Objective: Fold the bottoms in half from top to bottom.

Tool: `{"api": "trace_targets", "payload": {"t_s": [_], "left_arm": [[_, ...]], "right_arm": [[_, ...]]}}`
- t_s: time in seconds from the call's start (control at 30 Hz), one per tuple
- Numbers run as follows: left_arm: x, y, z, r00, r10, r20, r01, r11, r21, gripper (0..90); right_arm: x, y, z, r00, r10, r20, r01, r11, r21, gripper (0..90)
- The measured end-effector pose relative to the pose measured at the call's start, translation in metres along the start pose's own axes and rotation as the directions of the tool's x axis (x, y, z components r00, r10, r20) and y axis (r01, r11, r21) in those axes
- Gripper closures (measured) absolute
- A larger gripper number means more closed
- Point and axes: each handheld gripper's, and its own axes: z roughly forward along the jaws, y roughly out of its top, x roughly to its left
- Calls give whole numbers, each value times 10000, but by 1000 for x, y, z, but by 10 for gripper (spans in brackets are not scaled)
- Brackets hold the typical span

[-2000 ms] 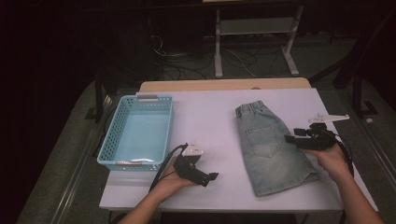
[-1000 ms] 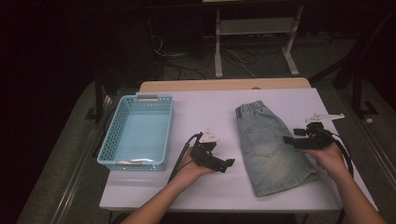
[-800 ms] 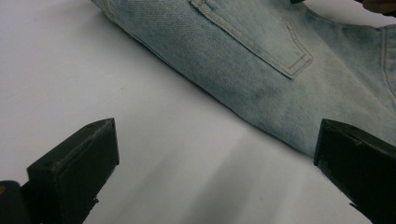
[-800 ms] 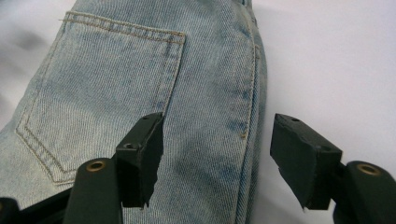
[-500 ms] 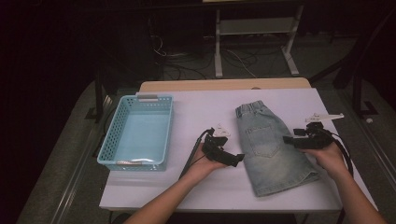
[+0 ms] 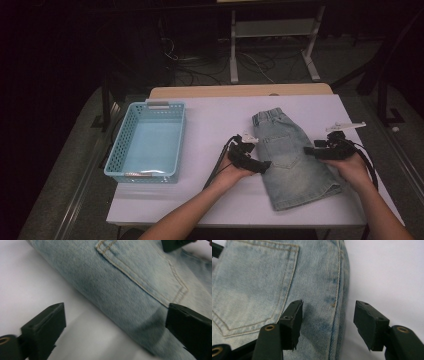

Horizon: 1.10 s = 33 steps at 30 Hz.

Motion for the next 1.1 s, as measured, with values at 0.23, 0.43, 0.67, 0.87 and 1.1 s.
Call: {"api": "trace_targets", "payload": {"t_s": [0.23,0.43,0.67,0.87,1.1], "left_arm": [[0,3,9,9998,-140,-129,140,9999,27,119],[-2,4,14,9997,-77,-211,79,9999,101,153],[-8,4,14,9996,209,-189,-204,9995,261,292],[-9,6,13,9983,401,-426,-382,9983,442,439],[-7,7,13,9998,183,67,-186,9988,458,716]], "right_arm": [[-1,-2,6,10000,26,-16,-26,9999,168,400],[-1,-4,10,9999,62,-108,-58,9993,360,415],[1,-4,10,9992,79,-395,-60,9989,463,556],[1,-4,10,9960,140,-880,-89,9983,579,706],[5,-2,9,9965,-156,-824,210,9977,641,776]]}}
